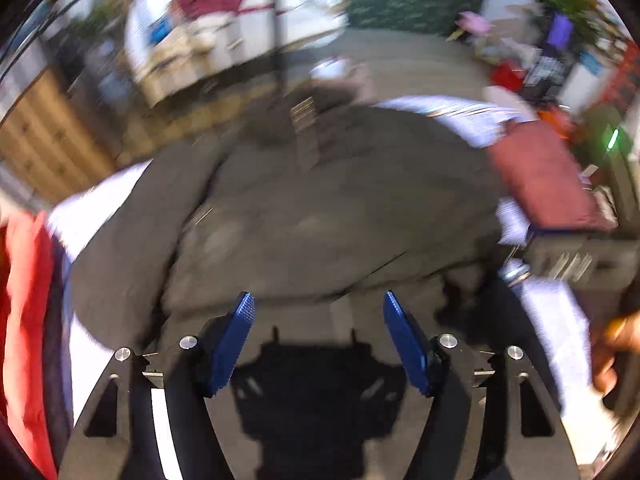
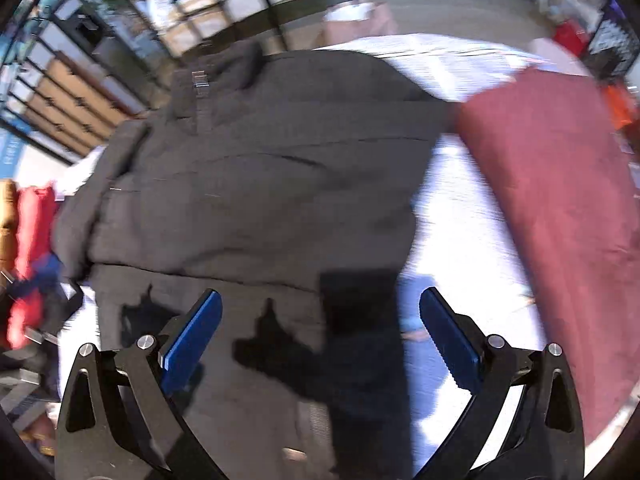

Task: Fold large clothes
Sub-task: 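Grasp the other jacket sleeve with the right gripper and lift it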

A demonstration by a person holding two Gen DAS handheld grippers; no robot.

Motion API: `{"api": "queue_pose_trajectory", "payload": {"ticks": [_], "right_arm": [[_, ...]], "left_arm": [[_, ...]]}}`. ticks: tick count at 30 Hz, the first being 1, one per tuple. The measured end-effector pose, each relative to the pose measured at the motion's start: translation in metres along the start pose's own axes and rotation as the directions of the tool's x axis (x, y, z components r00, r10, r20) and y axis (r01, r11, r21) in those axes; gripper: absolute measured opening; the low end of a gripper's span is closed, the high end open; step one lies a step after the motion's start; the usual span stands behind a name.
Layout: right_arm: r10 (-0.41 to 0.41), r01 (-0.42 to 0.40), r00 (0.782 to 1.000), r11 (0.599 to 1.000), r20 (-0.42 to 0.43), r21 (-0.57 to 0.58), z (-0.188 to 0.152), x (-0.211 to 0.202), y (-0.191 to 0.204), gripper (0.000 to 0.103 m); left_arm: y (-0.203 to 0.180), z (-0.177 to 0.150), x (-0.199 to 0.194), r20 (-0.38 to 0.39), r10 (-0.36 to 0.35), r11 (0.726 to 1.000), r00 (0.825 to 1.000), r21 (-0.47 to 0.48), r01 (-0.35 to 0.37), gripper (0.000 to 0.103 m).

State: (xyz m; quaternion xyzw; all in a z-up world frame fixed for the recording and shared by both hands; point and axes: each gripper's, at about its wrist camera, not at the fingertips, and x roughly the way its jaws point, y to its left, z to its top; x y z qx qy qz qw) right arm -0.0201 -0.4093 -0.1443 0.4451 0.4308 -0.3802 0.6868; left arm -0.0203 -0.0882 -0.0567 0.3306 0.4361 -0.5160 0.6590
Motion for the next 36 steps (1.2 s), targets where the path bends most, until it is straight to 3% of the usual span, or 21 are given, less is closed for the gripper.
{"api": "queue_pose_trajectory", "payload": {"ticks": [6,10,15,17,19,20,21,23,24,25,27,31,33,35,36], "right_arm": [[0.200,-0.208,0.974,0.975,-0.106,-0.073,0.057,0.059,0.105,0.098],[0.253,-0.264,0.959,0.962,-0.128,-0.071,0.095,0.094,0.166,0.098],[0.273,-0.268,0.943,0.962,-0.189,0.051,0.130,0.154,0.207,0.096],[0.295,-0.279,0.930,0.955,-0.217,0.104,0.133,0.172,0.215,0.083],[0.334,-0.307,0.913,0.941,-0.236,0.143,0.130,0.181,0.219,0.055],[0.332,-0.305,0.913,0.942,-0.239,0.143,0.130,0.181,0.224,0.050],[0.327,-0.305,0.918,0.943,-0.222,0.129,0.130,0.176,0.227,0.040],[0.359,-0.342,0.917,0.932,-0.176,0.118,0.133,0.161,0.228,0.029],[0.372,-0.361,0.919,0.927,-0.132,0.100,0.135,0.144,0.226,0.015],[0.370,-0.363,0.924,0.928,-0.096,0.084,0.136,0.131,0.223,0.010],[0.342,-0.343,0.939,0.938,0.037,0.038,0.133,0.086,0.203,0.001],[0.280,-0.288,0.952,0.956,0.126,0.047,0.122,0.047,0.148,0.001],[0.288,-0.293,0.956,0.952,0.060,0.088,0.117,0.054,0.119,0.001],[0.324,-0.322,0.946,0.934,0.018,0.154,0.111,0.064,0.102,0.003],[0.336,-0.331,0.942,0.924,0.004,0.190,0.109,0.071,0.097,0.012]], "left_arm": [[0.096,-0.059,-0.002,-0.113,0.084,0.972,0.990,-0.211,-0.106,0.072],[0.133,-0.109,-0.015,-0.162,0.091,0.930,0.983,-0.340,-0.142,0.074],[0.158,-0.157,-0.022,-0.215,0.067,0.875,0.974,-0.457,-0.161,0.075],[0.163,-0.169,-0.022,-0.231,0.057,0.859,0.971,-0.485,-0.166,0.075],[0.166,-0.173,-0.021,-0.238,0.052,0.851,0.970,-0.498,-0.168,0.075],[0.168,-0.173,-0.020,-0.235,0.051,0.849,0.971,-0.501,-0.166,0.075],[0.169,-0.172,-0.020,-0.231,0.050,0.850,0.972,-0.501,-0.163,0.075],[0.169,-0.165,-0.021,-0.217,0.051,0.856,0.975,-0.493,-0.155,0.075],[0.169,-0.160,-0.021,-0.209,0.053,0.861,0.976,-0.486,-0.150,0.075],[0.168,-0.153,-0.021,-0.199,0.053,0.868,0.979,-0.475,-0.143,0.075],[0.164,-0.139,-0.019,-0.181,0.050,0.882,0.982,-0.453,-0.128,0.076],[0.147,-0.119,-0.016,-0.156,0.035,0.908,0.987,-0.408,-0.096,0.076],[0.136,-0.111,-0.013,-0.149,0.022,0.922,0.989,-0.380,-0.078,0.076],[0.125,-0.108,-0.010,-0.146,0.009,0.931,0.989,-0.360,-0.061,0.076],[0.121,-0.105,-0.008,-0.145,0.003,0.935,0.989,-0.349,-0.054,0.076]]}}
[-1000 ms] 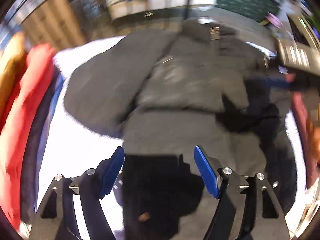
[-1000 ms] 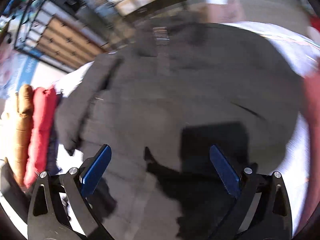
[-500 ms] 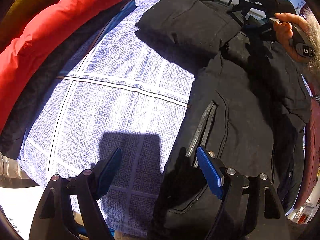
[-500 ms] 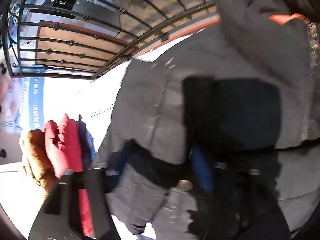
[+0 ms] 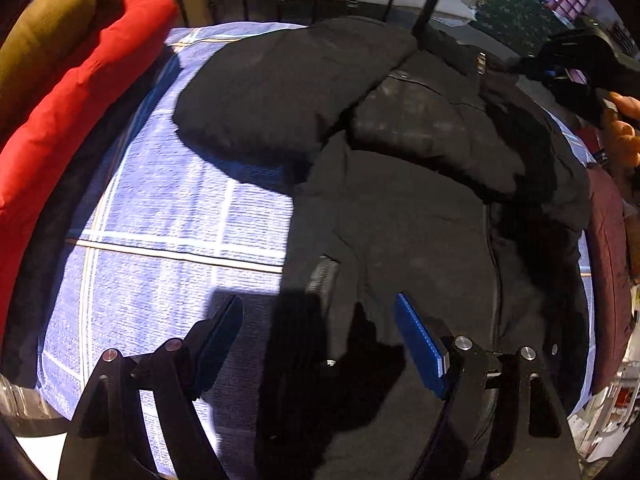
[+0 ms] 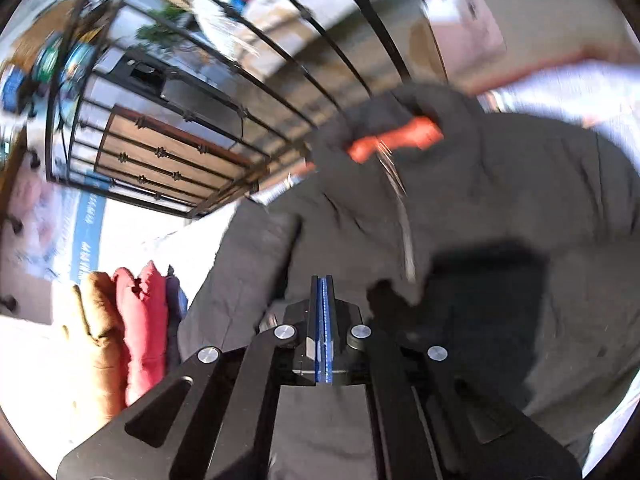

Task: Fold large clothes
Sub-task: 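Grasp the other jacket sleeve with the right gripper and lift it, then lay the second sleeve across the jacket body and open the right gripper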

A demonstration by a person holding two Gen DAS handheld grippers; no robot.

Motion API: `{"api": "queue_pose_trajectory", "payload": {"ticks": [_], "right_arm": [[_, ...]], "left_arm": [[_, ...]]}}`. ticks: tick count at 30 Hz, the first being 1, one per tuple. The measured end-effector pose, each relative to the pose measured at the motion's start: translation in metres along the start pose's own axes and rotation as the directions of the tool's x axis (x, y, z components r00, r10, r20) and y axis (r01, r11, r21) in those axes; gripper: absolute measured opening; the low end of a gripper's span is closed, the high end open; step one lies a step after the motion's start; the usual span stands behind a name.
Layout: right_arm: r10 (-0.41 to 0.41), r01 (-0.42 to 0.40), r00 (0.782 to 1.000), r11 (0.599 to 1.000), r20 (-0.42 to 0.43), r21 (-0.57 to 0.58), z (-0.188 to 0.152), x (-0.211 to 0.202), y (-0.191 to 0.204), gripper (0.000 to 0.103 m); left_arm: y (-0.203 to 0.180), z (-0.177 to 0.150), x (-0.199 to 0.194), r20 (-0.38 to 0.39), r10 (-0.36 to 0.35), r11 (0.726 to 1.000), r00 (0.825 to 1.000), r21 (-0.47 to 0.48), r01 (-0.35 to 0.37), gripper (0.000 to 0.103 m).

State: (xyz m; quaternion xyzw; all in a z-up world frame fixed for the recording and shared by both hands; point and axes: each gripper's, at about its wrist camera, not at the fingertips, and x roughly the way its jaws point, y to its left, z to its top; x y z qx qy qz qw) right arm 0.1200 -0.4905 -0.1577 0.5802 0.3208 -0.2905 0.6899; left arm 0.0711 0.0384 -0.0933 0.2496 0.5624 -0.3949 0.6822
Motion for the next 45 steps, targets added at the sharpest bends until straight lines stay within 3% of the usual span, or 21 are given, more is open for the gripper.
{"api": "queue_pose_trajectory", "payload": {"ticks": [1,3,8,14,15,17,18,19,21,24,28,31,33,36,38,39,42,43,45], "right_arm": [[0.007,-0.007,1.000,1.000,-0.013,0.022,-0.001,0.007,-0.002,0.045],[0.058,-0.057,0.998,0.996,-0.015,0.063,-0.005,0.019,-0.001,0.090],[0.126,-0.117,0.988,0.988,-0.091,0.103,-0.004,0.076,0.031,0.090],[0.116,-0.098,0.975,0.990,-0.191,0.097,-0.003,0.151,0.076,0.090],[0.105,-0.088,0.971,0.992,-0.215,0.088,-0.004,0.162,0.082,0.084],[0.031,-0.020,0.974,0.998,-0.225,0.055,-0.005,0.169,0.090,0.056],[0.033,-0.023,0.975,0.998,-0.220,0.050,-0.004,0.167,0.090,0.037],[0.078,-0.068,0.975,0.996,-0.206,0.056,-0.001,0.161,0.094,0.027],[0.123,-0.120,0.980,0.992,-0.159,0.027,0.003,0.140,0.105,0.021],[0.132,-0.133,0.989,0.991,-0.068,-0.015,0.005,0.093,0.110,0.017],[0.113,-0.112,0.988,0.994,0.106,-0.022,-0.001,0.009,0.074,0.016],[0.007,-0.014,0.969,1.000,0.245,0.028,-0.014,-0.056,0.020,0.016],[-0.077,0.055,0.956,0.995,0.282,0.087,-0.026,-0.084,-0.023,0.016],[-0.132,0.084,0.970,0.971,0.206,0.225,-0.053,-0.093,-0.097,0.016],[-0.097,0.053,0.985,0.957,0.141,0.286,-0.071,-0.082,-0.129,0.017],[-0.093,0.054,0.988,0.954,0.121,0.294,-0.080,-0.078,-0.138,0.022],[-0.145,0.111,0.985,0.943,0.089,0.313,-0.088,-0.076,-0.143,0.058],[-0.125,0.088,0.987,0.945,0.099,0.316,-0.090,-0.079,-0.142,0.058],[-0.151,0.122,0.985,0.950,0.084,0.287,-0.091,-0.085,-0.136,0.058]], "left_arm": [[-0.006,0.000,0.002,-0.002,-0.003,1.000,1.000,0.014,0.003,0.076],[-0.012,-0.003,-0.001,-0.001,-0.008,0.999,1.000,0.035,0.008,0.076],[-0.003,-0.020,-0.014,0.016,0.012,1.000,1.000,0.023,-0.012,0.082],[0.051,-0.040,-0.016,-0.017,0.080,0.986,0.997,-0.145,-0.081,0.082],[0.060,-0.043,-0.016,-0.025,0.086,0.981,0.996,-0.172,-0.089,0.082],[0.072,-0.045,-0.014,-0.038,0.090,0.973,0.995,-0.210,-0.096,0.082],[0.076,-0.045,-0.014,-0.042,0.089,0.970,0.995,-0.222,-0.096,0.082],[0.078,-0.044,-0.014,-0.043,0.089,0.969,0.995,-0.228,-0.097,0.082],[0.078,-0.039,-0.013,-0.038,0.085,0.971,0.996,-0.223,-0.091,0.082],[0.069,-0.027,-0.011,-0.026,0.072,0.980,0.997,-0.181,-0.076,0.082],[0.040,-0.005,-0.009,0.000,0.042,0.995,0.999,-0.096,-0.041,0.082],[0.019,0.005,-0.008,0.011,0.021,0.999,1.000,-0.037,-0.020,0.082],[0.004,0.010,-0.003,0.009,0.006,1.000,1.000,0.002,-0.006,0.082],[-0.014,0.009,0.005,-0.013,-0.006,0.998,1.000,0.058,0.006,0.082],[-0.025,0.010,0.011,-0.027,-0.007,0.996,1.000,0.091,0.010,0.082],[-0.031,0.012,0.013,-0.032,-0.005,0.994,0.999,0.111,0.009,0.082],[-0.041,0.021,0.014,-0.027,0.004,0.988,1.000,0.153,0.000,0.082],[-0.045,0.026,0.012,-0.019,0.008,0.986,1.000,0.165,-0.005,0.082],[-0.049,0.036,0.010,0.001,0.017,0.983,1.000,0.182,-0.017,0.083]]}}
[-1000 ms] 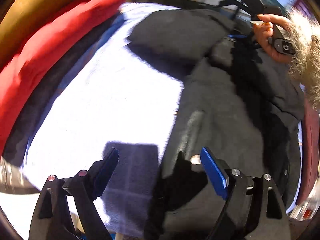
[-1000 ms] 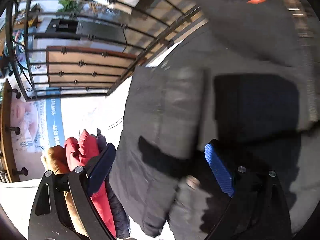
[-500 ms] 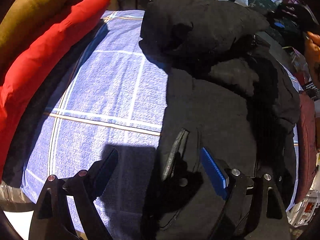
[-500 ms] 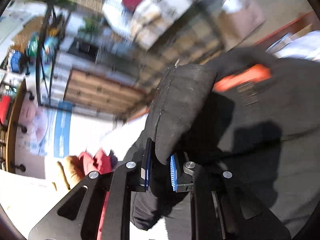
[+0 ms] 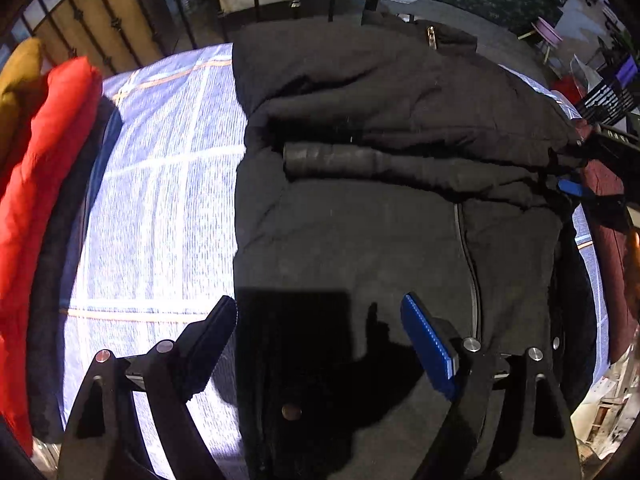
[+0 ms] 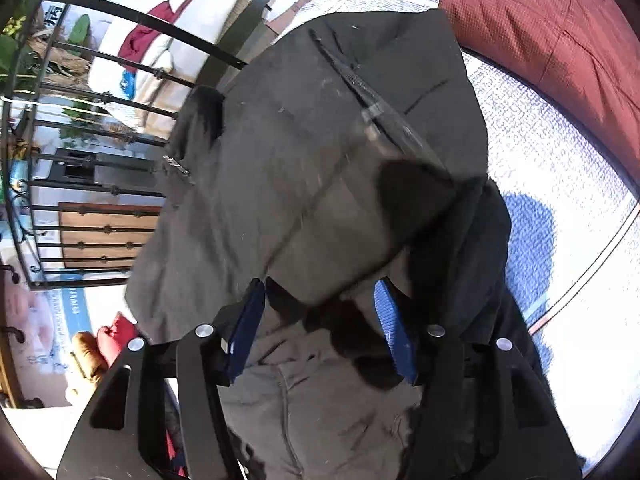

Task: Fold large clothes
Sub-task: 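Lay the second sleeve across the jacket body and open the right gripper, then move both grippers to the jacket hem and grasp it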

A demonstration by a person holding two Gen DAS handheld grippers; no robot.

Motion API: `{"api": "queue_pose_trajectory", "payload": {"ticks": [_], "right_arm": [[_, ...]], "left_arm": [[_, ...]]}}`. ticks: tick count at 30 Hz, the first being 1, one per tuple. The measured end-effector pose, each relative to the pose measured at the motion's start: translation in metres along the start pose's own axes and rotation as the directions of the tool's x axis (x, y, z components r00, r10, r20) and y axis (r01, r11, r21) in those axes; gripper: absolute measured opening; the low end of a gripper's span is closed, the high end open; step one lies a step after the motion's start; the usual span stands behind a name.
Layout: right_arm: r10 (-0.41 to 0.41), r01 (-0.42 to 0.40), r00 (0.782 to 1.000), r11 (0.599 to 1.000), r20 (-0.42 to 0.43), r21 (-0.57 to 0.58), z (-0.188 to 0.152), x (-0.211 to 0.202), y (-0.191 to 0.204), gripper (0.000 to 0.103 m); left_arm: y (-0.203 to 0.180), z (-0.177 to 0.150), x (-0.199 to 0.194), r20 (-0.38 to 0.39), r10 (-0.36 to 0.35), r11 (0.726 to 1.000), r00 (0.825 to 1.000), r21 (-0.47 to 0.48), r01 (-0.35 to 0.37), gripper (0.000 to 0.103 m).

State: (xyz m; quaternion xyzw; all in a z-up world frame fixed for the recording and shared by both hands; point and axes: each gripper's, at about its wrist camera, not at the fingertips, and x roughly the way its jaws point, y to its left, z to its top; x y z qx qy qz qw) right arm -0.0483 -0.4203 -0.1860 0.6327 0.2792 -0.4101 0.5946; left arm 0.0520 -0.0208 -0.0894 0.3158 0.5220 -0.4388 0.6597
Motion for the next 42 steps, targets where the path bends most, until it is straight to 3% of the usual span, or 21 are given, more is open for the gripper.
{"api": "queue_pose_trajectory", "payload": {"ticks": [2,3,5,7,9,13,16,18,20,24,27,36,40,42], "right_arm": [[-0.133,0.138,0.990,0.985,0.052,-0.104,-0.003,-0.015,0.012,0.058],[-0.225,0.243,0.967,0.955,0.118,-0.171,-0.006,-0.026,0.018,0.058],[-0.293,0.349,0.929,0.899,0.227,-0.265,-0.011,-0.042,0.029,0.061],[-0.284,0.394,0.904,0.842,0.319,-0.368,-0.015,-0.055,0.048,0.074],[-0.268,0.419,0.897,0.767,0.351,-0.485,-0.016,-0.052,0.069,0.087],[-0.301,0.431,0.902,0.655,0.310,-0.621,-0.011,-0.014,0.092,0.087],[-0.360,0.419,0.905,0.654,0.229,-0.629,0.002,0.028,0.094,0.087],[-0.409,0.432,0.892,0.649,0.192,-0.626,0.008,0.048,0.080,0.087],[-0.423,0.446,0.883,0.622,0.203,-0.643,0.008,0.059,0.082,0.090],[-0.498,0.490,0.840,0.527,0.215,-0.694,0.009,0.084,0.088,0.097],[-0.523,0.506,0.827,0.529,0.207,-0.682,0.019,0.096,0.090,0.098],[-0.537,0.609,0.763,0.413,0.360,-0.677,-0.005,0.107,0.094,0.098],[-0.550,0.592,0.772,0.437,0.319,-0.677,-0.006,0.099,0.093,0.098],[-0.542,0.575,0.786,0.464,0.297,-0.674,-0.008,0.086,0.092,0.098]], "left_arm": [[0.001,0.012,-0.001,0.018,0.016,1.000,1.000,0.008,-0.016,0.084],[0.002,0.020,-0.001,0.028,0.026,1.000,0.999,0.009,-0.026,0.084],[0.002,0.036,0.001,0.044,0.040,0.999,0.998,0.016,-0.040,0.085],[-0.003,0.054,0.003,0.068,0.050,0.998,0.996,0.031,-0.052,0.085],[-0.013,0.077,0.006,0.093,0.053,0.997,0.994,0.059,-0.059,0.085],[-0.039,0.118,0.021,0.117,0.047,0.991,0.992,0.122,-0.061,0.090],[-0.058,0.140,0.045,0.081,0.068,0.983,0.994,0.166,-0.081,0.090],[-0.067,0.149,0.068,0.026,0.079,0.978,0.997,0.191,-0.082,0.095],[-0.070,0.154,0.091,-0.033,0.109,0.973,0.993,0.206,-0.100,0.098],[-0.069,0.164,0.118,-0.102,0.105,0.979,0.989,0.188,-0.085,0.098],[-0.071,0.168,0.127,-0.115,0.110,0.977,0.987,0.197,-0.086,0.098],[-0.075,0.164,0.130,-0.093,0.148,0.968,0.985,0.220,-0.124,0.098],[-0.069,0.167,0.120,-0.122,0.107,0.975,0.987,0.210,-0.079,0.098],[-0.063,0.165,0.110,-0.113,0.088,0.979,0.990,0.195,-0.064,0.097]]}}
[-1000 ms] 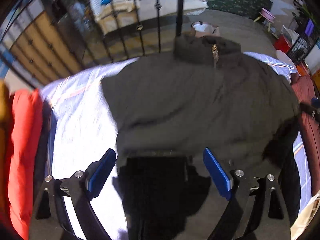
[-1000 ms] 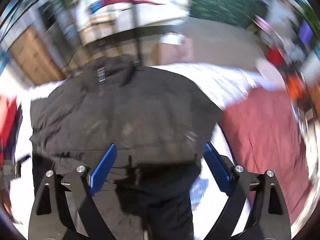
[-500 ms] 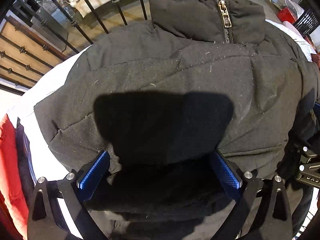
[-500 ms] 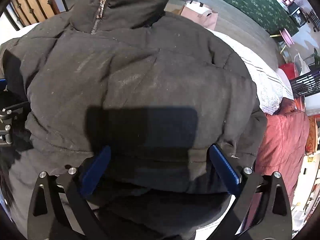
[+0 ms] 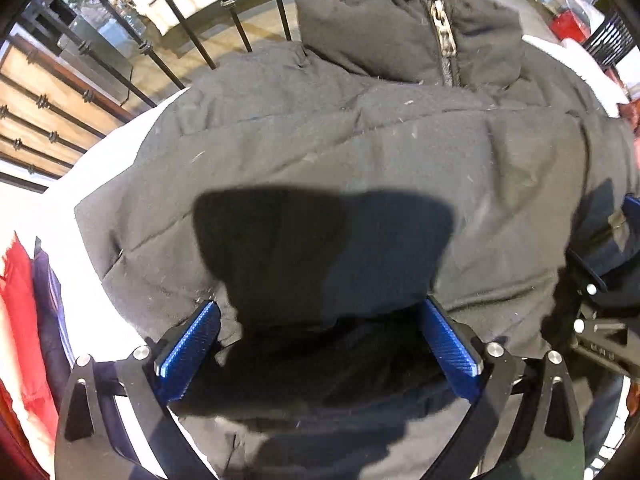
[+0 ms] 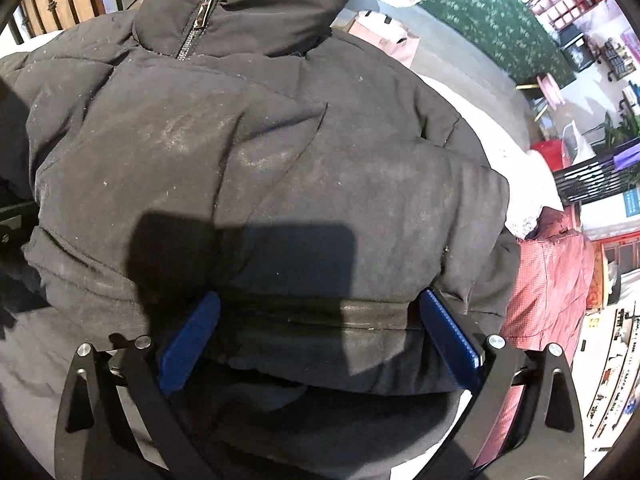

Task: Fold large clothes
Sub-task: 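Move both grippers to the jacket hem and grasp it, then lift the hem with both grippers and fold it toward the collar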

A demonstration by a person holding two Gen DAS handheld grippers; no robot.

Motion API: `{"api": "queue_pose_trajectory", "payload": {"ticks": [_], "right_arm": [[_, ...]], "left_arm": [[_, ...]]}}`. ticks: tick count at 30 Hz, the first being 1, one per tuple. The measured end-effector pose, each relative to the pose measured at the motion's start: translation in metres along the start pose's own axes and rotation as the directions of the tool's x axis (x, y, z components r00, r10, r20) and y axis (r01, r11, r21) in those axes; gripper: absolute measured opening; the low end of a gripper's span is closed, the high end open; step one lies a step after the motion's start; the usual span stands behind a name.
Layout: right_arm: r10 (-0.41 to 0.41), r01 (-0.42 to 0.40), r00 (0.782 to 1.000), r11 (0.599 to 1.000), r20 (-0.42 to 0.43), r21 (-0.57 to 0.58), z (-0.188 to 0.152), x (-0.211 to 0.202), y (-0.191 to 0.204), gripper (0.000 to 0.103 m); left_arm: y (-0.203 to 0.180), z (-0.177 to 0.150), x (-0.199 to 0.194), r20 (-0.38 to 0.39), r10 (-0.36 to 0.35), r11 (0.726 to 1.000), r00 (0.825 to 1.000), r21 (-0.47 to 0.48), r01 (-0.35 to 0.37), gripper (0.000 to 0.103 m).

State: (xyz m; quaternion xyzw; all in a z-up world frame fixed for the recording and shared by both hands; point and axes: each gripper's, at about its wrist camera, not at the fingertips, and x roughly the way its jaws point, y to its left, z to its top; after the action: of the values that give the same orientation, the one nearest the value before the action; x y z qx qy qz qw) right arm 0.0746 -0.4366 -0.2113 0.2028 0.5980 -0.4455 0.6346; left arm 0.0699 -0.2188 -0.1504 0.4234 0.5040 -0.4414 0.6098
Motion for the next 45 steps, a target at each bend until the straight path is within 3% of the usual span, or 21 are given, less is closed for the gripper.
{"api": "queue_pose_trajectory", "payload": {"ticks": [5,8,12,15,17,19,24,27,30,33,35,37,39,45], "right_arm": [[0.092,-0.103,0.988,0.991,0.121,0.088,-0.019,-0.041,-0.028,0.098],[0.215,-0.226,0.972,0.966,0.097,0.122,-0.050,-0.050,-0.049,0.098],[0.378,-0.377,0.925,0.899,0.040,0.222,-0.105,-0.049,-0.070,0.098],[0.495,-0.461,0.869,0.817,-0.011,0.348,-0.157,-0.034,-0.093,0.098],[0.558,-0.491,0.829,0.755,-0.032,0.435,-0.194,-0.024,-0.105,0.098],[0.598,-0.501,0.799,0.720,-0.064,0.481,-0.228,-0.016,-0.110,0.098],[0.614,-0.492,0.779,0.723,-0.124,0.484,-0.272,-0.011,-0.109,0.098],[0.604,-0.464,0.786,0.716,-0.129,0.522,-0.289,-0.003,-0.121,0.098],[0.634,-0.484,0.764,0.687,-0.121,0.542,-0.303,-0.002,-0.127,0.098],[0.645,-0.512,0.752,0.701,-0.135,0.497,-0.309,-0.008,-0.121,0.096],[0.665,-0.540,0.731,0.699,-0.149,0.470,-0.312,-0.012,-0.113,0.089],[0.713,-0.573,0.682,0.659,-0.162,0.487,-0.319,-0.012,-0.108,0.068],[0.725,-0.587,0.666,0.653,-0.173,0.478,-0.327,-0.016,-0.102,0.063],[0.751,-0.600,0.631,0.631,-0.193,0.493,-0.330,-0.015,-0.087,0.063]], "left_arm": [[0.027,-0.050,-0.041,0.109,-0.055,0.996,0.993,-0.064,0.062,0.097],[0.051,-0.098,-0.048,0.111,-0.085,0.990,0.990,-0.100,0.096,0.096],[0.080,-0.172,-0.039,0.045,-0.091,0.986,0.995,-0.134,0.096,0.095],[0.095,-0.220,-0.032,-0.014,-0.144,0.974,0.989,-0.177,0.140,0.094],[0.099,-0.248,-0.028,-0.045,-0.213,0.957,0.976,-0.212,0.199,0.094],[0.096,-0.268,-0.024,-0.069,-0.280,0.937,0.958,-0.236,0.257,0.094],[0.080,-0.293,-0.015,-0.091,-0.341,0.916,0.936,-0.257,0.309,0.095],[0.074,-0.299,-0.012,-0.102,-0.381,0.898,0.919,-0.277,0.342,0.094],[0.061,-0.309,-0.015,-0.120,-0.388,0.907,0.914,-0.222,0.357,0.094],[0.050,-0.323,-0.015,-0.152,-0.391,0.914,0.908,-0.179,0.364,0.094],[0.046,-0.333,-0.017,-0.153,-0.387,0.916,0.909,-0.176,0.360,0.094],[0.045,-0.341,-0.020,-0.148,-0.391,0.913,0.908,-0.187,0.362,0.093],[0.044,-0.347,-0.023,-0.139,-0.400,0.907,0.906,-0.203,0.369,0.088],[0.040,-0.385,-0.034,-0.135,-0.415,0.900,0.900,-0.208,0.383,0.076]]}}
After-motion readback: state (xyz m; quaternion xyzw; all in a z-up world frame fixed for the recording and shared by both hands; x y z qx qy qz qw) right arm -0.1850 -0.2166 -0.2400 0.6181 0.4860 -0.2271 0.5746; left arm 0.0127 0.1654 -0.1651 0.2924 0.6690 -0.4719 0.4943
